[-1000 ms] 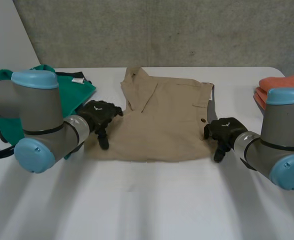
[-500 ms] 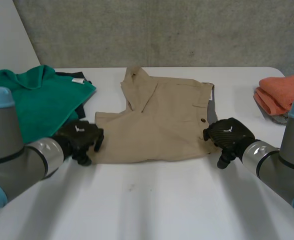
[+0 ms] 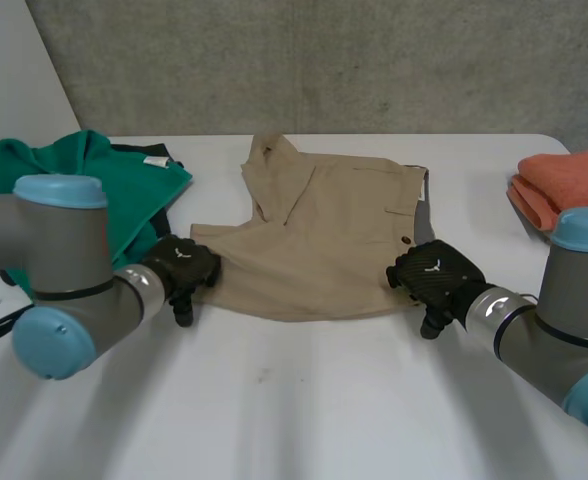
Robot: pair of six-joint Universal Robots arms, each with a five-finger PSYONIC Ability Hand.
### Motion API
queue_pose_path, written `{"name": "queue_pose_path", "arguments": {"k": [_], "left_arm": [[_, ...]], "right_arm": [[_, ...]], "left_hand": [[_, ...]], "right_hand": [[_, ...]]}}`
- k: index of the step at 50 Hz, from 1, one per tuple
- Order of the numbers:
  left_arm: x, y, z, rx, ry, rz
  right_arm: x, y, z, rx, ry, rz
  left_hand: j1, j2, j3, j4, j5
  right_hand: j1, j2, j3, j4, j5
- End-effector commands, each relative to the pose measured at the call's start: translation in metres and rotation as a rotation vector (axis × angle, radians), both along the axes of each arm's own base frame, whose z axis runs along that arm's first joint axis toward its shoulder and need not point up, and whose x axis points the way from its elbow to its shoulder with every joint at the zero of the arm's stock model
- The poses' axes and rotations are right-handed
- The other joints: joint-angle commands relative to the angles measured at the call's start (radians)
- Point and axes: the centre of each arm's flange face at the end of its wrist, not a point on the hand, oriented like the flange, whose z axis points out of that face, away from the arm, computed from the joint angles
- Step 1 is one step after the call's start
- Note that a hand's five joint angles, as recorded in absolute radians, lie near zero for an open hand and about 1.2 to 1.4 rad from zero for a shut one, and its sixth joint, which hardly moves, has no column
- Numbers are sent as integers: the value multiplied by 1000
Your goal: Fold the laundry.
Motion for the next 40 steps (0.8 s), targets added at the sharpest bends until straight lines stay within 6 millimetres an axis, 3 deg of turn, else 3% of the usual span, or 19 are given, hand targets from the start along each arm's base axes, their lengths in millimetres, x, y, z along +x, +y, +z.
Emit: {"name": "queue_pose_path", "arguments": {"k": [1, 7, 10, 29, 33, 37, 40], "left_arm": [[-16, -8, -2, -76, -72, -40], [-27, -19, -7, -162, -116, -72], [-31, -24, -9, -189, -130, -84], [-55, -47, -17, -303, -155, -168], [-60, -53, -18, -323, -157, -179], [-59, -62, -24, -323, -175, -177], [-54, -62, -23, -297, -196, -169]], "right_arm": [[7, -9, -6, -40, 2, -5], [10, -21, -12, -64, 12, -23], [11, -28, -14, -74, 18, -44], [17, -27, -10, -29, 1, -76], [17, -26, -11, -16, 6, -77], [16, -27, -10, -7, 7, -84], [14, -29, -8, 2, 11, -94]], "left_hand": [[43, 51, 47, 59, 64], [84, 92, 88, 100, 105], [96, 104, 99, 112, 117], [187, 195, 190, 202, 208], [421, 429, 425, 437, 442], [820, 828, 823, 835, 841], [821, 829, 824, 836, 842]], "right_hand": [[104, 111, 115, 113, 138], [403, 410, 414, 412, 437], [837, 844, 848, 846, 872], [838, 845, 849, 848, 873], [838, 845, 849, 848, 873], [838, 845, 849, 848, 873], [838, 845, 849, 848, 873]]}}
